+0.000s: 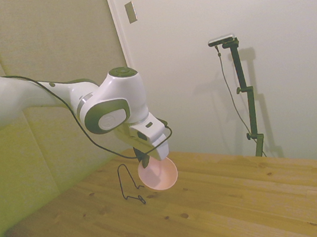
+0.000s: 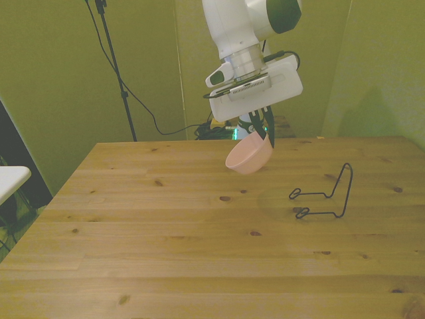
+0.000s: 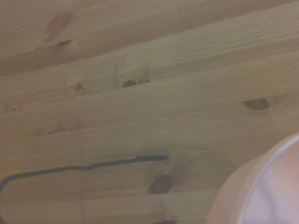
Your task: Load the bowl
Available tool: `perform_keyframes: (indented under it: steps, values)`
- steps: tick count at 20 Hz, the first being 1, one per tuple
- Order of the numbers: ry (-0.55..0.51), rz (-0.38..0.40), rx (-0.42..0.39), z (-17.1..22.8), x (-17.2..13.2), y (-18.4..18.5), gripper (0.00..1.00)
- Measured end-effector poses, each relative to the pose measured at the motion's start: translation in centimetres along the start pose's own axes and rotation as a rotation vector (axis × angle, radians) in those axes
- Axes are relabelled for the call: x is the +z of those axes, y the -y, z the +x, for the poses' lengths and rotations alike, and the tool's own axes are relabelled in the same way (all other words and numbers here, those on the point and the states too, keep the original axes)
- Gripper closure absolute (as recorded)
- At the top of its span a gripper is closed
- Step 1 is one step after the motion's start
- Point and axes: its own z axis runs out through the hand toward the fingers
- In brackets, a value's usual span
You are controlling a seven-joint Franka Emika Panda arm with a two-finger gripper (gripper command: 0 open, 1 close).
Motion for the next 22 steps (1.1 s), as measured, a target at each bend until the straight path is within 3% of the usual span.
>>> perform_keyframes:
  steps: [4, 8, 9, 12, 22]
  values:
    - [0.063, 0.086, -0.005, -0.5, 0.7, 1.5, 1.00]
    - [0.228, 0.222, -0.038, -1.2, 2.0, 3.5, 1.00]
    - [0.301, 0.249, -0.067, -1.2, 3.7, 4.5, 1.00]
    - [0.332, 0.269, -0.088, -1.1, 4.1, 4.6, 1.00]
    - [0.457, 0.391, -0.162, -0.9, 9.8, 2.1, 1.00]
